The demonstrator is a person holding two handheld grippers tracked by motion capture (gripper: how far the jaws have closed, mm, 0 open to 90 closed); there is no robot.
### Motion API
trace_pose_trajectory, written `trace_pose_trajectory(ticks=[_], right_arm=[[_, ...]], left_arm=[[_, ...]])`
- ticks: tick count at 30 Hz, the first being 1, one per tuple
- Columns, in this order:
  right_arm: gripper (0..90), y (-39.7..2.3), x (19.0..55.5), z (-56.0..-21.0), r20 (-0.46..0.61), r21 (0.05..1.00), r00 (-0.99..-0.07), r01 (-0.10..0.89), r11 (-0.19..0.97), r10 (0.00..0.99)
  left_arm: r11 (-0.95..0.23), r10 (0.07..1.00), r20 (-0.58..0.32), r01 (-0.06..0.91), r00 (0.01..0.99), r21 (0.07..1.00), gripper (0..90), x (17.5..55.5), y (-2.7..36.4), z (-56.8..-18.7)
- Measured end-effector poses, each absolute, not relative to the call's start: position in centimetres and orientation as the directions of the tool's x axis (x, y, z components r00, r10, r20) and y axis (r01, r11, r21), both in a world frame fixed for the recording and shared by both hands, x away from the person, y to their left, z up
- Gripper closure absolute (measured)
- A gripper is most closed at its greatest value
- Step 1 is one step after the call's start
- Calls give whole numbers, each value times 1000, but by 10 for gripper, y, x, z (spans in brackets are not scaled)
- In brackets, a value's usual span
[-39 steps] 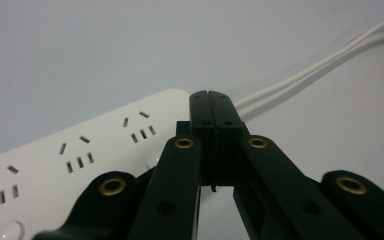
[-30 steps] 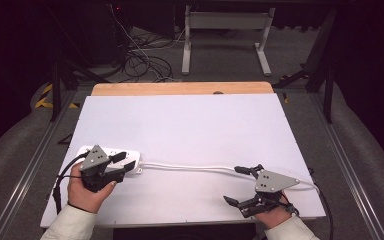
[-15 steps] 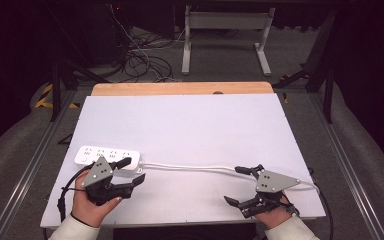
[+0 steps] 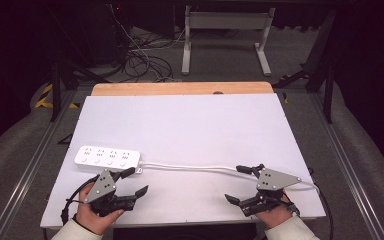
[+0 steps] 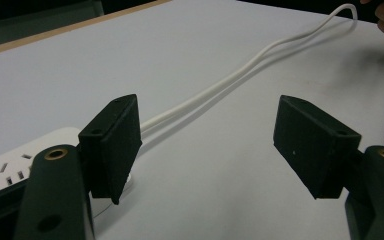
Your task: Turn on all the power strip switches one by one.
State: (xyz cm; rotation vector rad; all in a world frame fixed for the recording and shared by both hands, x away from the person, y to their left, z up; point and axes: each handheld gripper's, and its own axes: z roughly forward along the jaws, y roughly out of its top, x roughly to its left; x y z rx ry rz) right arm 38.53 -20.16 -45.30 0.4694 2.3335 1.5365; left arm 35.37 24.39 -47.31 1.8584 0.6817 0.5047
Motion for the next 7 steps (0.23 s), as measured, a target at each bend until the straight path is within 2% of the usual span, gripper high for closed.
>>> trace_pose_trajectory(ticks=[7], right_arm=[[94, -202, 389, -454, -56, 917, -889, 135, 375, 455]], left_arm=[[-201, 686, -104, 325, 721, 924, 271, 357, 250, -474]])
